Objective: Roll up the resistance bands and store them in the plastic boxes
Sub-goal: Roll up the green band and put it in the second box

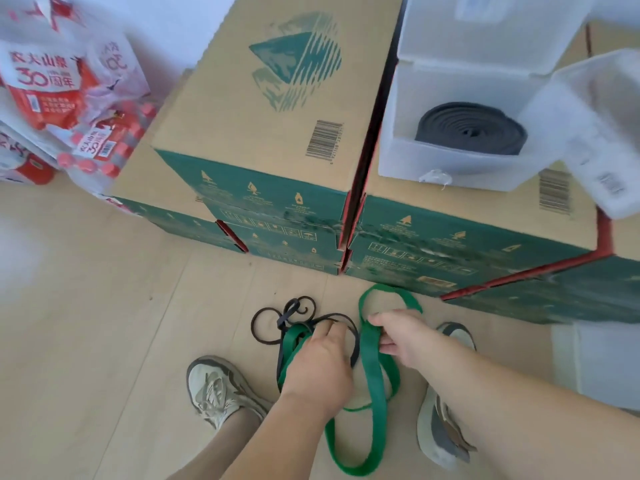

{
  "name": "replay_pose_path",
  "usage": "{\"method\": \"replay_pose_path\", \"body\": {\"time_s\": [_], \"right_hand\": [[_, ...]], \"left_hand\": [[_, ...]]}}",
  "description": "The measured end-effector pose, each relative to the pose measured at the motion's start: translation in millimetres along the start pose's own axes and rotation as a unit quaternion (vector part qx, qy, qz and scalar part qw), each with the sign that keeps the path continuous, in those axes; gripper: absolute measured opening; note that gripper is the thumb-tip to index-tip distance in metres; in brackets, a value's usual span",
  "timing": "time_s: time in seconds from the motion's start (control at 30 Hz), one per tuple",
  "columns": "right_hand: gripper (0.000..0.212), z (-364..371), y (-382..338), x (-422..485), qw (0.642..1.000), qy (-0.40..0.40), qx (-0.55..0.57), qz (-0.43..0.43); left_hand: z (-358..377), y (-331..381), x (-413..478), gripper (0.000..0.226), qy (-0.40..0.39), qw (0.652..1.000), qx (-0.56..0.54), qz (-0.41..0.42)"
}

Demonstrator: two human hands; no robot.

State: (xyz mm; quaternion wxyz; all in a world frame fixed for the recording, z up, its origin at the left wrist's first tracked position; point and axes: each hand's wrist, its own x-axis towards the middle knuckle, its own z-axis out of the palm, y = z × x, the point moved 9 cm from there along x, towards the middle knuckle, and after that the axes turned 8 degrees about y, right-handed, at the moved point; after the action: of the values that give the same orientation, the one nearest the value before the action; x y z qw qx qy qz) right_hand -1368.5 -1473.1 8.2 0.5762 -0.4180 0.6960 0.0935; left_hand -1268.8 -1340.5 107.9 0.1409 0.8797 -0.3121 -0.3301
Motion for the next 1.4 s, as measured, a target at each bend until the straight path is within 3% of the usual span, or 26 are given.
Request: {"method": "replay_pose_path", "body": {"time_s": [0.1, 0.17, 0.33, 0.43, 0.6, 0.67, 0.73, 0.83, 0.9, 0.97, 1.03, 1.13, 1.2, 1.33, 1.4], "right_hand": [[0.028, -8, -22, -56, 0.998, -0.025, -0.05, -0.033], [0.033, -13, -45, -102, 0.985, -0.043, -0.133, -0.099], [0.029, -38, -109, -266, 0.885, -0.138, -0.258, -0.362], [0.02, -68, -137, -359, 0.823, -0.201, -0.175, -0.502], [0.02, -102, -160, -415, 0.801, -0.29, 0.02, -0.524], [0.024, -105, -163, -408, 0.806, -0.271, 0.031, -0.526], [0.033, -105, -164, -389, 0.816, -0.2, -0.002, -0.542], [0.02, -113, -174, -362, 0.821, -0.073, -0.062, -0.563], [0.02, -115, -179, -349, 0.816, -0.033, -0.094, -0.569], [0.029, -113, -183, -346, 0.804, -0.015, -0.111, -0.584], [0.046, -108, -188, -355, 0.768, 0.013, -0.12, -0.629], [0.071, -93, -191, -374, 0.673, 0.05, -0.147, -0.723], [0.079, -80, -190, -376, 0.644, 0.038, -0.171, -0.744], [0.053, -70, -188, -365, 0.681, -0.045, -0.157, -0.713], [0.053, -74, -193, -353, 0.73, -0.065, -0.133, -0.667]], "left_hand": [[-32, 15, -27, 0.047, 0.023, 0.999, -0.022, 0.01], [-51, 24, -46, 0.052, 0.028, 0.999, -0.028, 0.014], [-106, 61, -98, 0.087, 0.089, 0.981, -0.163, 0.049], [-142, 81, -126, 0.075, 0.164, 0.948, -0.256, 0.092], [-185, 113, -151, 0.038, 0.226, 0.918, -0.298, 0.135], [-193, 120, -148, 0.031, 0.244, 0.92, -0.264, 0.157], [-198, 114, -139, 0.022, 0.278, 0.925, -0.211, 0.151], [-205, 86, -120, 0.016, 0.331, 0.926, -0.167, 0.066], [-216, 74, -114, 0.018, 0.348, 0.925, -0.154, 0.011], [-231, 79, -110, 0.02, 0.363, 0.922, -0.136, 0.024], [-240, 89, -109, 0.024, 0.362, 0.924, -0.11, 0.046], [-245, 97, -105, 0.029, 0.343, 0.936, -0.069, 0.043], [-247, 102, -102, 0.033, 0.335, 0.939, -0.059, 0.054], [-243, 94, -93, 0.034, 0.311, 0.944, -0.095, 0.052], [-243, 83, -89, 0.038, 0.301, 0.945, -0.116, 0.046]]}}
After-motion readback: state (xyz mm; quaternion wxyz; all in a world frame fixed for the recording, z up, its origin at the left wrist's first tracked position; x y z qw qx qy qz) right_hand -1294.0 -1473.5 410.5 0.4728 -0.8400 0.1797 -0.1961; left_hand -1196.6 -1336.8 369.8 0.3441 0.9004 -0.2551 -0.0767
